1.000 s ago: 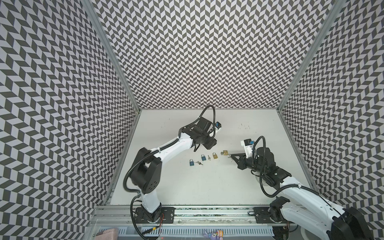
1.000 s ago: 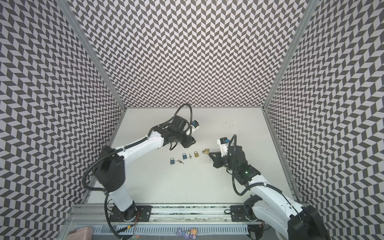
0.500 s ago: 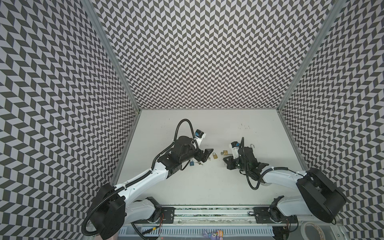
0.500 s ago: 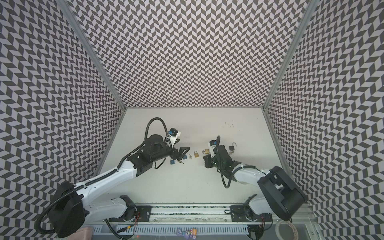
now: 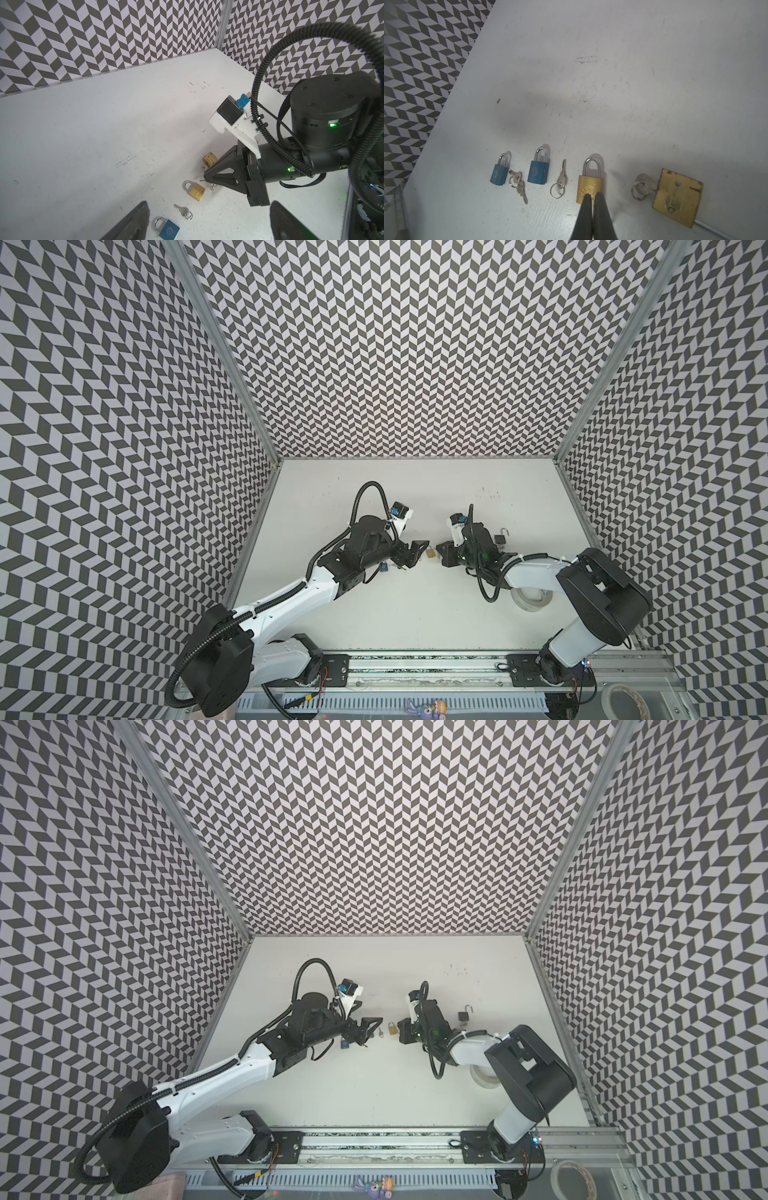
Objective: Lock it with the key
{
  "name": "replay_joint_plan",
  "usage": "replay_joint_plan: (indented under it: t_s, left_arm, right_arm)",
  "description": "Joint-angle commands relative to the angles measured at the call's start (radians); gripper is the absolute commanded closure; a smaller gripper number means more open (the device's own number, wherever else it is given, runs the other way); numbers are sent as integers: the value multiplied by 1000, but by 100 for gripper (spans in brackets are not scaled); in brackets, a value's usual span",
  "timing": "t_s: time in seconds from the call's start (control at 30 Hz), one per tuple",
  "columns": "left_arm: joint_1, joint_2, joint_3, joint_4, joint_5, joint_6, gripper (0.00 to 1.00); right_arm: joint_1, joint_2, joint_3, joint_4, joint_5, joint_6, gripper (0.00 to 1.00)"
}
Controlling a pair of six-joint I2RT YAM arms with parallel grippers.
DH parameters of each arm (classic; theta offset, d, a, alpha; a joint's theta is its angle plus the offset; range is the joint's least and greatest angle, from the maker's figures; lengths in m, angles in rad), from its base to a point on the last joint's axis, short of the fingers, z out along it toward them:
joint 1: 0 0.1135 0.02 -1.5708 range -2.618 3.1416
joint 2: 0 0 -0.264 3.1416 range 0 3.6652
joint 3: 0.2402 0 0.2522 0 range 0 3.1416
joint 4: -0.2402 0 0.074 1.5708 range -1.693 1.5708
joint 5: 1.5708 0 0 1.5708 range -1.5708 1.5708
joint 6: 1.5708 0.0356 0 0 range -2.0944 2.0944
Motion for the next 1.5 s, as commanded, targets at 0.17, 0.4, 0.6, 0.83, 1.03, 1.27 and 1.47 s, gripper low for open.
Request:
replay_joint_plan:
  t_s: [0.17,0.4,0.6,0.83,1.03,1.27,1.47]
  left_arm:
    - [-7,-3,10,22,-2,-20,9]
    - [-9,-3,18,18,0,-22,9]
    - [-11,-1,19,19,3,-30,9]
    - [-10,2,13,42,13,-53,9]
    - [-17,41,10,74,19,-62,10]
    - [-57,121,34,110,27,-47,10]
    - [-32,118,17,161,61,-82,10]
  right_arm:
    - [3,73,47,34,41,-26,100]
    - [2,101,71,37,64,-22,100]
    - [2,107,89,23,56,-26,90]
    - [2,7,67,-29,65,-41,68]
    - [-1,-152,10,-166,250,3,67]
    - [-40,-193,13,-341,338,-50,65]
    - [-38,-137,107,-408,279,-113,58]
